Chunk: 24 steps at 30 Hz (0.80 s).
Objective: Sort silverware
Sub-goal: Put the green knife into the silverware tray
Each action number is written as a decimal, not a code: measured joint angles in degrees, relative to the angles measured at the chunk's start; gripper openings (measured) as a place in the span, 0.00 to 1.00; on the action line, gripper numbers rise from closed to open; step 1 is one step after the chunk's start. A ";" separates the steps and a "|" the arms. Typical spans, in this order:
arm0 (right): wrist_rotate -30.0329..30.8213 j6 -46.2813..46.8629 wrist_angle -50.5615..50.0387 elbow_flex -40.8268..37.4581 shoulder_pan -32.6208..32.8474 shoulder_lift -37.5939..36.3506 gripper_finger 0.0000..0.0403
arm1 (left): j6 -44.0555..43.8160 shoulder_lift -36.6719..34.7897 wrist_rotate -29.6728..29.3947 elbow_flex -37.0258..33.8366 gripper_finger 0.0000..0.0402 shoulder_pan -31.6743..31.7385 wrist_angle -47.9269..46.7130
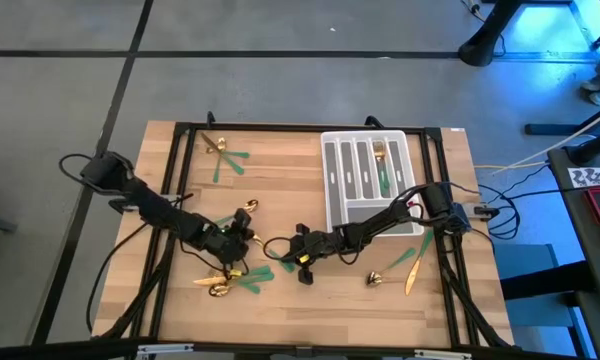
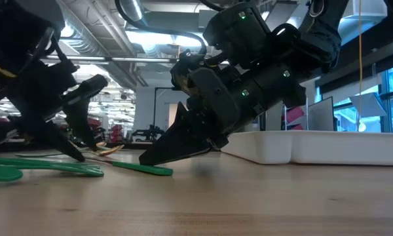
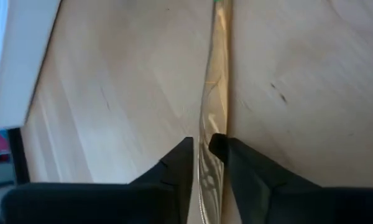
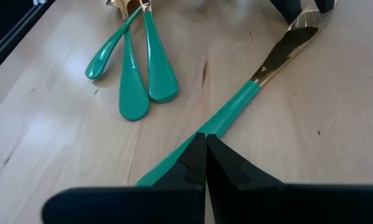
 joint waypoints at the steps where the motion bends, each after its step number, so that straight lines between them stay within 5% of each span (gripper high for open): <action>1: -0.12 0.00 0.16 0.00 0.00 0.00 0.01 | 0.71 0.08 -0.04 0.00 0.19 0.00 0.53; 13: -0.35 0.80 0.73 0.00 0.04 0.04 0.01 | -1.89 4.27 -2.57 0.35 0.06 -0.13 7.16; 24: 1.17 1.97 0.97 0.02 0.04 0.03 0.01 | -7.01 4.69 -4.81 0.48 0.12 -0.13 18.22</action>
